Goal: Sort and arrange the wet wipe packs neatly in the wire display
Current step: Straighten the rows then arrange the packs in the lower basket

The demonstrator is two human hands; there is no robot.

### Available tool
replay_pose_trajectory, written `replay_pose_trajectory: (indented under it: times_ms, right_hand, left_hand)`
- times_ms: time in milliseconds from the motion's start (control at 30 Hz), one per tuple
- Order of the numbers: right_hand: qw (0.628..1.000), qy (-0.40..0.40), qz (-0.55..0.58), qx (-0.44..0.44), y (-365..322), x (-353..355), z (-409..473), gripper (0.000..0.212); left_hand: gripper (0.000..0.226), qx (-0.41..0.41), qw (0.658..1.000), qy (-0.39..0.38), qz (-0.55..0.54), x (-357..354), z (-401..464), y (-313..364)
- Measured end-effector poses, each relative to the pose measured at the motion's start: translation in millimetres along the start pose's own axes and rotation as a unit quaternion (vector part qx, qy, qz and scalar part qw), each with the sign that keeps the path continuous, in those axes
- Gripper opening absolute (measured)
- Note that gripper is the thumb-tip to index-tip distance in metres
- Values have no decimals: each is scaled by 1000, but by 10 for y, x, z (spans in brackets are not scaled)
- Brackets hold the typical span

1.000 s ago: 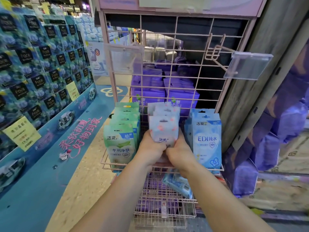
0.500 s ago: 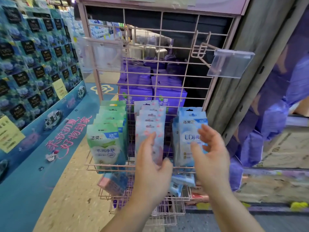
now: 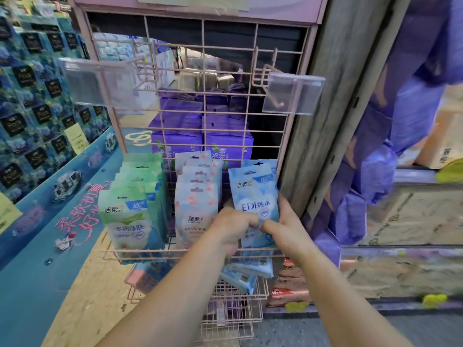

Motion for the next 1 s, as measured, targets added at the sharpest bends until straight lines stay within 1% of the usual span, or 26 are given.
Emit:
replay_pose_trajectory:
  times_ms: [33, 67, 133, 167, 267, 333, 367, 433, 467, 500, 533, 567, 700, 767, 800, 867, 900, 933, 967, 1000]
  right_hand:
    - [1000, -3, -5, 17, -26, 6, 2, 73]
    - [999, -1, -8, 31, -56, 26, 7, 73]
    - [998, 12, -10, 57, -79, 86, 36, 69]
    - [998, 15, -16, 63, -87, 98, 48, 68]
    - [998, 2, -30, 53, -43, 80, 74, 77]
    - [999, 0, -8, 32, 33, 91, 59, 82]
    - [1000, -3, 8, 21, 75, 105, 51, 81]
    - [999, -8, 47, -4, 144, 118, 28, 72]
    - [999, -11, 50, -8, 163, 117, 24, 60]
    - [999, -15, 37, -7, 163, 105, 12, 43]
    - [1000, -12, 15, -6, 172, 99, 6, 30]
    - [1000, -7, -7, -1, 188, 100, 12, 23]
    - [1000, 1, -21, 1, 216, 85, -3, 15]
    - [1000, 5, -16, -9, 216, 79, -30, 13]
    - [1000, 9, -4, -11, 218, 76, -55, 16]
    - [999, 42, 31, -15, 292, 113, -112, 36]
    - [996, 76, 46, -19, 352, 162, -156, 46]
    - [991, 120, 62, -25, 438, 225, -210, 52]
    - [982, 170, 78, -33, 526, 297, -278, 52]
    - [971, 217, 89, -43, 636, 364, -357, 50]
  left_hand:
    - [61, -30, 999, 3, 14, 7, 0, 28]
    - [68, -63, 998, 7, 25, 12, 5, 57]
    - [77, -121, 990, 17, 66, 4, -24, 135]
    - [81, -136, 987, 23, 87, 2, -30, 153]
    - [79, -131, 985, 11, 109, -2, 32, 122]
    - [82, -119, 987, -10, 107, -19, 61, 100]
    - [84, -116, 987, -14, 109, -21, 72, 92]
    - [85, -115, 987, -16, 115, -21, 82, 90]
    - [84, -118, 986, -18, 115, -22, 97, 85]
    - [84, -119, 986, -21, 115, -33, 97, 85]
    - [85, -121, 986, -27, 114, -42, 115, 72]
    - [87, -121, 985, -34, 120, -57, 104, 79]
    - [95, -123, 979, -74, 144, -61, 126, 61]
    - [93, -121, 976, -73, 165, -60, 109, 61]
    - [92, -123, 975, -60, 178, -50, 90, 66]
    - [96, -131, 966, -20, 220, -30, 17, 107]
    - [104, -132, 959, -3, 249, 0, -49, 104]
    - [109, -135, 954, 6, 267, 35, -152, 89]
    - [111, -144, 951, 8, 273, 80, -285, 61]
    - [103, -158, 952, 6, 264, 152, -411, -2]
Point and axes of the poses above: each hand's wrist, its own z-axis towards the middle knuckle, its own x-axis out of the back of the hand, y = z × x, the point moved 7 cm from there along z, towards the middle knuckle, and after that the axes turned 4 degrees about z, right-handed, at the moved point
